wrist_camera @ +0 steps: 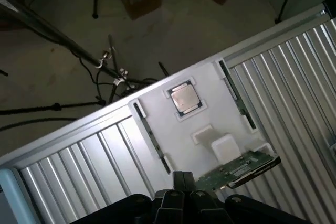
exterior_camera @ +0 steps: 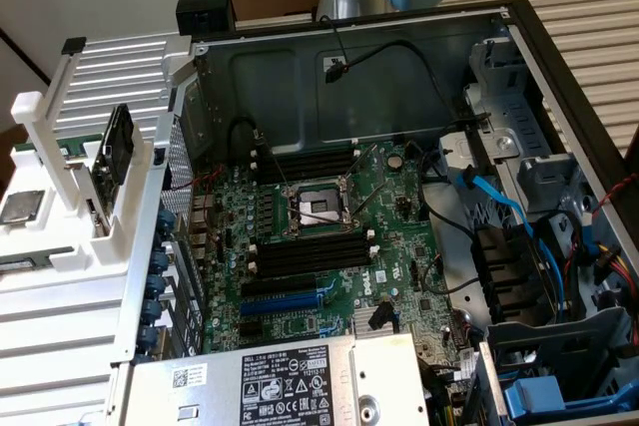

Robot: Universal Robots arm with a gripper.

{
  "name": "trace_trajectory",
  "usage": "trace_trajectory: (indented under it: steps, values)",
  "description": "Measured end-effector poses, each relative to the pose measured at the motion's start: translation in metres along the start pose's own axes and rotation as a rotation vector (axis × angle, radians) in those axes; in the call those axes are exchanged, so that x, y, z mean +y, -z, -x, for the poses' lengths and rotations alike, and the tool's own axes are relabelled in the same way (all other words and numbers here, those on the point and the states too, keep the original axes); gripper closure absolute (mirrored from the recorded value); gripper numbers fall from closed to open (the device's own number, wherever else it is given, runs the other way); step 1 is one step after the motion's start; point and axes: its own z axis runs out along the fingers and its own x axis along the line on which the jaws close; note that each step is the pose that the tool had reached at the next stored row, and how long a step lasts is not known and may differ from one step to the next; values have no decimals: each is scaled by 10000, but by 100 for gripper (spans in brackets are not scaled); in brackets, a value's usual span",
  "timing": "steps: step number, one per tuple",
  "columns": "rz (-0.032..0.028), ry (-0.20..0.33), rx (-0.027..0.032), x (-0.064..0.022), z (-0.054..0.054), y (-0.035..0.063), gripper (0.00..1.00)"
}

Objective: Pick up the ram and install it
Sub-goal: 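Pick up the ram and move it above insertion slot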

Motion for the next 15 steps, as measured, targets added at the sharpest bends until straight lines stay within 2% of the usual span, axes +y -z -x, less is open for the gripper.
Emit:
trace_trajectory:
  steps: [2,15]
  values:
    - [33,735,31,0,0,0,90]
    - [154,3293,113,-2,0,-4,90]
